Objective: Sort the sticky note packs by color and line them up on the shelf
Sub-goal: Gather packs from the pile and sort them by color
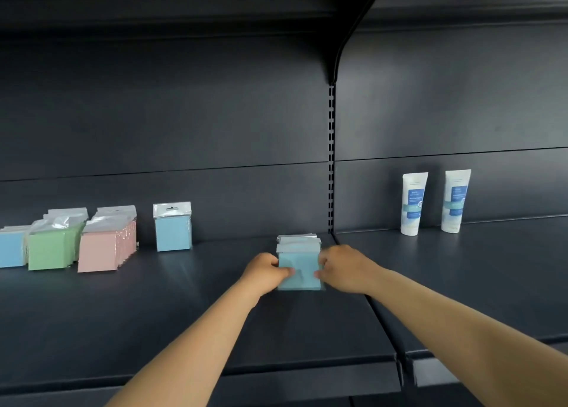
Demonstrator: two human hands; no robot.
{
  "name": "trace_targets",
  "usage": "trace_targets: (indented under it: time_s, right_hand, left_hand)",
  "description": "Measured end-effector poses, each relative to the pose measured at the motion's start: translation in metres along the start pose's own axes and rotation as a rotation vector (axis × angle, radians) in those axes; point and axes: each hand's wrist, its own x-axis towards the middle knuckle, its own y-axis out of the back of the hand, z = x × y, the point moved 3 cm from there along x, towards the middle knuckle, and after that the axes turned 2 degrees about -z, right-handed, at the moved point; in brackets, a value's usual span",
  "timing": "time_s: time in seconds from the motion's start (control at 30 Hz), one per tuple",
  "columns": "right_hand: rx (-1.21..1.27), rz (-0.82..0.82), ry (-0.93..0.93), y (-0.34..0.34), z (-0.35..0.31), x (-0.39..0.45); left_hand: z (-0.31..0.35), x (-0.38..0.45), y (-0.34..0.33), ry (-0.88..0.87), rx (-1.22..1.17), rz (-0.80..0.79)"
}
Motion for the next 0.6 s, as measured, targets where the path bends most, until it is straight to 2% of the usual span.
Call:
trace_targets:
  time_s: [0.1, 0.17, 0.23, 0.37, 0.43, 0.6]
  right_hand:
    - [0.228, 0.009, -0.013, -0.004, 0.002, 0.002]
    - [0.386, 0.059, -0.089, -0.004, 0.008, 0.004]
    - [0.445, 0.109, -0.201, -0.004, 0.014, 0.007]
    - [0.487, 0.103, -0.359, -0.015, 0.016, 0.020]
    - [0.518, 0.128, -0.409, -0.019, 0.014, 0.028]
    - [0.550, 0.092, -0.457, -0.022, 0.016, 0.047]
  left_hand:
    - [-0.012, 0.004, 0.001, 0.079, -0.289, 0.005]
    - [-0.019, 0.004, 0.008, 0.115, -0.489, 0.007]
    - [-0.030, 0.004, 0.021, 0.127, -0.676, 0.056]
    - [-0.065, 0.003, 0.049, 0.108, -1.072, 0.209]
    - [-0.077, 0.002, 0.061, 0.100, -1.163, 0.245]
    - [-0.094, -0.003, 0.085, 0.080, -1.142, 0.251]
